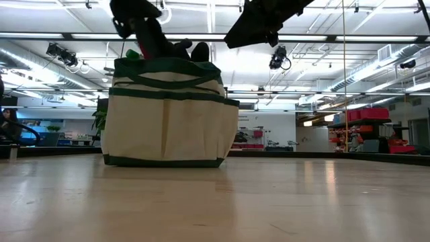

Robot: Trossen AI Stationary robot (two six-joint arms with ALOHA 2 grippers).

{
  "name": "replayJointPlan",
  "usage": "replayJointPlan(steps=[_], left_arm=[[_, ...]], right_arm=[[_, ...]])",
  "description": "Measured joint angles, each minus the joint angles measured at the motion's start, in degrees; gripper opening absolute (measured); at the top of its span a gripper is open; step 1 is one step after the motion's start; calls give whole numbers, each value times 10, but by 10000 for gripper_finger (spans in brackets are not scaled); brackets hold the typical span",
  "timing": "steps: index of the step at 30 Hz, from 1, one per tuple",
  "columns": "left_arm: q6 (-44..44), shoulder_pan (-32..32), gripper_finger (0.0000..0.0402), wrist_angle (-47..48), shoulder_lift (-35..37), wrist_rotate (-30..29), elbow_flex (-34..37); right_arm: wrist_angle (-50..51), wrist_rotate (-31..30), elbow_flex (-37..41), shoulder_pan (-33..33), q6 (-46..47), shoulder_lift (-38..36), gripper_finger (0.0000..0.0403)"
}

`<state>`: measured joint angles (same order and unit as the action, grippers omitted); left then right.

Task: Pick & Place Garden tools in Gardening bag
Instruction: Put the hand rake into the gardening bag

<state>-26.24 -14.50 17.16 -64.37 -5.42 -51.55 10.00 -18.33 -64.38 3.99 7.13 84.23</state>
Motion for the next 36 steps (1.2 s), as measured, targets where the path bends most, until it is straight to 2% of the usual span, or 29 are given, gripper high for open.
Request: replayJointPlan(steps=[5,12,20,28,36], left_arm=[[-1,-47,151,41,15,28,0],[-5,-144,151,48,15,54,0],[-44,-240,151,58,14,-8,0],[-107,-300,151,71,12,-72,0],[-187,-341,151,82,-53,-86,0]], right_arm=[[1,0,0,0,1,0,119],[-5,29,0,0,1,0,119],[-15,29,0,0,1,0,119],[-18,29,0,0,3,0,119],[-19,28,0,0,9,0,119]])
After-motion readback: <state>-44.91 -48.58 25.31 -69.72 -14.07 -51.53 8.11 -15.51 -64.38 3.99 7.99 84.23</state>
